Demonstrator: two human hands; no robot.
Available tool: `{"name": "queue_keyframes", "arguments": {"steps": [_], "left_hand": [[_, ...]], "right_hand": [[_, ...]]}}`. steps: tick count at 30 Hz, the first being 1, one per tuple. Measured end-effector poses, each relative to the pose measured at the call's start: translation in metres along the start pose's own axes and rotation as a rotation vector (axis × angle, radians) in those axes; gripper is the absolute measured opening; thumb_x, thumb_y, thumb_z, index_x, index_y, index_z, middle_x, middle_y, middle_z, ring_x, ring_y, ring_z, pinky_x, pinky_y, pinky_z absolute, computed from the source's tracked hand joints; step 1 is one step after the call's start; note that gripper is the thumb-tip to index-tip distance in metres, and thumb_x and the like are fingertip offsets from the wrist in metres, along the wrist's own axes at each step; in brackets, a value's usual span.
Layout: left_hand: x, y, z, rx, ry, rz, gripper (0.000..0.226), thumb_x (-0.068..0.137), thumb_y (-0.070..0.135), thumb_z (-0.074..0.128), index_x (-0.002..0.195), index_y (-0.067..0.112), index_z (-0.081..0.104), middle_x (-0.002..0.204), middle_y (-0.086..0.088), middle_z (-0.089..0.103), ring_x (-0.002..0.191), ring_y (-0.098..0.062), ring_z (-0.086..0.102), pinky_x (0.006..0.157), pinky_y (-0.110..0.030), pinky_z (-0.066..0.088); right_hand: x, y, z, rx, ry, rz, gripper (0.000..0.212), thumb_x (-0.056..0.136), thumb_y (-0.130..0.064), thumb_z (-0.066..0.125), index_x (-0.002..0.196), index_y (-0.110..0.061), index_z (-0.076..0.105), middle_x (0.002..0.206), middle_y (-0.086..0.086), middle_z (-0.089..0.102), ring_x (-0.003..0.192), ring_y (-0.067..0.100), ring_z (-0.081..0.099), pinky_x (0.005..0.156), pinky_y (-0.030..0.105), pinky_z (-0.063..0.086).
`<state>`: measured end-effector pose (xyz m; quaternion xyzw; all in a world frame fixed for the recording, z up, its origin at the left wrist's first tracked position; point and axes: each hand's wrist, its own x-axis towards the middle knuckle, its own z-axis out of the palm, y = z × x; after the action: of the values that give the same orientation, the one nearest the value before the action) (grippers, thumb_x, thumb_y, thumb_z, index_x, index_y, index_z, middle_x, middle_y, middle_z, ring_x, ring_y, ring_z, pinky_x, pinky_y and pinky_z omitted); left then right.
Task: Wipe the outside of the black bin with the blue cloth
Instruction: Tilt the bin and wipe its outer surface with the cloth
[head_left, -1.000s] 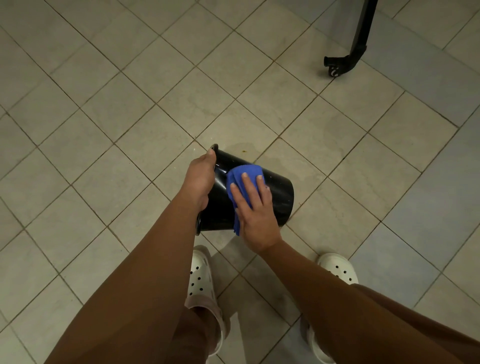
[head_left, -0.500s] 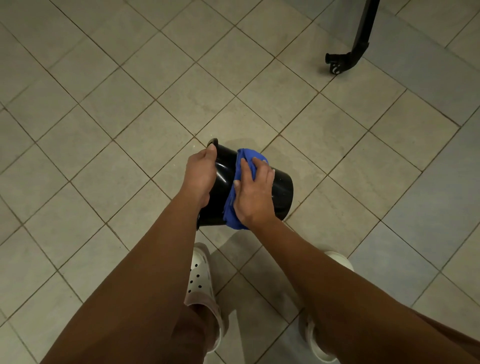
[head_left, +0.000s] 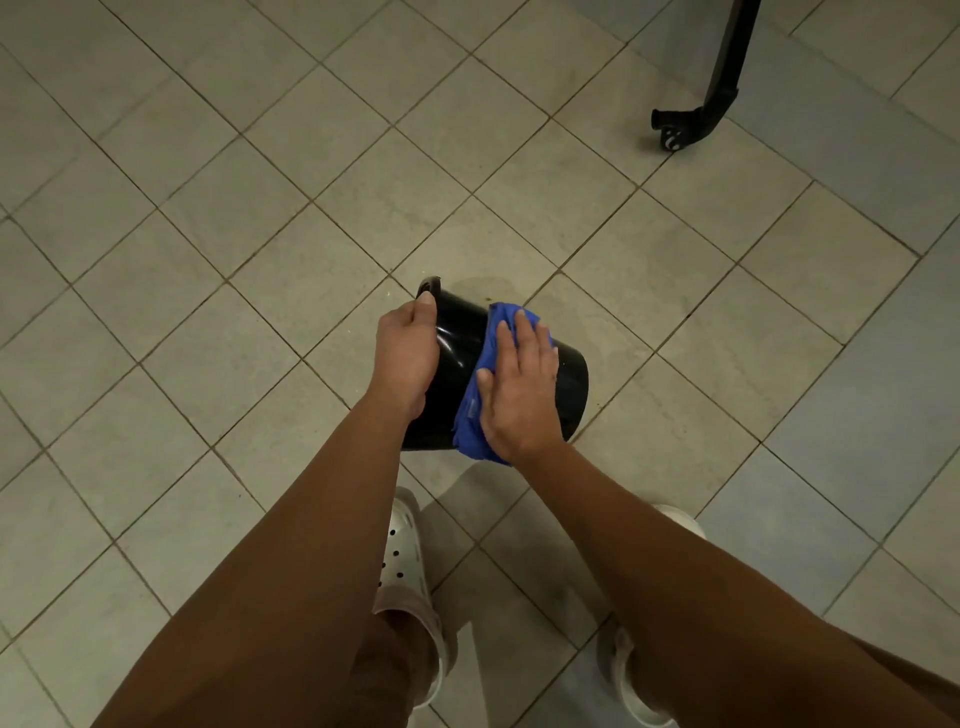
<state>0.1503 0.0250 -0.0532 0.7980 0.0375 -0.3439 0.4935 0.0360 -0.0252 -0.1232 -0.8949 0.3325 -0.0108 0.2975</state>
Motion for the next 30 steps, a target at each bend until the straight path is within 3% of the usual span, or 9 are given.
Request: {"name": "queue_keyframes", "arguments": {"steps": [4,7,10,15,19,23,27,30], "left_hand": [[0.003,0.002,-0.003,0.036,0.02,-0.009,0.038,0.106,0.03,0.038,0.087,0.01,0.063,0.082,-0.011,0.063,0.078,-0.023,0.06,0.077,-0.038,0.05],[0.006,0.004,-0.005,0.055,0.047,-0.003,0.037,0.106,0.03,0.038,0.089,0.007,0.062,0.083,-0.013,0.06,0.077,-0.024,0.056,0.074,-0.037,0.047],[0.004,0.003,-0.005,0.041,0.067,-0.003,0.039,0.106,0.031,0.038,0.095,0.003,0.064,0.089,-0.016,0.061,0.083,-0.027,0.058,0.082,-0.043,0.051],[0.0,0.003,-0.005,0.024,0.083,-0.011,0.036,0.106,0.033,0.038,0.087,0.014,0.062,0.092,-0.014,0.063,0.096,-0.033,0.063,0.095,-0.051,0.052],[0.0,0.006,-0.005,0.044,0.092,-0.019,0.036,0.106,0.033,0.036,0.087,0.015,0.061,0.091,-0.014,0.062,0.093,-0.031,0.062,0.094,-0.049,0.051],[0.0,0.007,-0.004,0.038,0.096,-0.019,0.036,0.107,0.031,0.037,0.085,0.014,0.06,0.085,-0.01,0.06,0.085,-0.024,0.057,0.088,-0.044,0.05],[-0.001,0.005,-0.007,0.018,0.1,-0.04,0.034,0.106,0.033,0.038,0.085,0.016,0.06,0.087,-0.008,0.058,0.093,-0.026,0.057,0.099,-0.048,0.047],[-0.003,0.006,-0.006,0.014,0.084,-0.036,0.032,0.106,0.033,0.038,0.094,0.016,0.061,0.095,-0.009,0.06,0.103,-0.03,0.059,0.104,-0.051,0.045]], "right_hand": [[-0.01,-0.007,0.009,-0.204,-0.018,-0.189,0.059,0.097,-0.039,0.021,0.148,-0.009,0.015,0.156,0.011,0.011,0.143,0.036,-0.001,0.115,0.053,0.009],[0.004,-0.002,0.003,-0.156,-0.06,-0.322,0.059,0.097,-0.038,0.026,0.149,-0.014,0.012,0.157,0.007,0.005,0.143,0.031,-0.008,0.114,0.047,0.0],[0.01,0.007,-0.001,-0.081,-0.097,-0.233,0.063,0.097,-0.042,0.029,0.149,-0.014,0.008,0.158,0.005,0.0,0.143,0.028,-0.011,0.116,0.046,-0.002],[-0.001,0.005,0.003,-0.067,-0.099,0.036,0.067,0.095,-0.047,0.02,0.149,-0.009,0.008,0.157,0.01,0.002,0.142,0.033,-0.01,0.116,0.049,0.0],[-0.008,-0.004,0.007,-0.124,-0.061,-0.136,0.064,0.095,-0.041,0.021,0.147,-0.004,0.017,0.156,0.015,0.01,0.143,0.037,-0.004,0.114,0.053,0.002],[0.002,0.01,-0.001,-0.039,-0.089,-0.3,0.061,0.093,-0.03,0.026,0.149,-0.01,0.012,0.157,0.009,0.003,0.143,0.029,-0.011,0.114,0.049,-0.003],[0.006,0.03,-0.004,0.051,-0.101,-0.164,0.059,0.095,-0.037,0.019,0.149,-0.012,0.011,0.157,0.005,0.002,0.143,0.022,-0.011,0.116,0.042,-0.004],[-0.003,0.034,0.0,0.025,-0.081,-0.037,0.064,0.094,-0.042,0.014,0.147,-0.007,0.017,0.156,0.01,0.011,0.144,0.029,-0.003,0.117,0.045,0.002]]}}
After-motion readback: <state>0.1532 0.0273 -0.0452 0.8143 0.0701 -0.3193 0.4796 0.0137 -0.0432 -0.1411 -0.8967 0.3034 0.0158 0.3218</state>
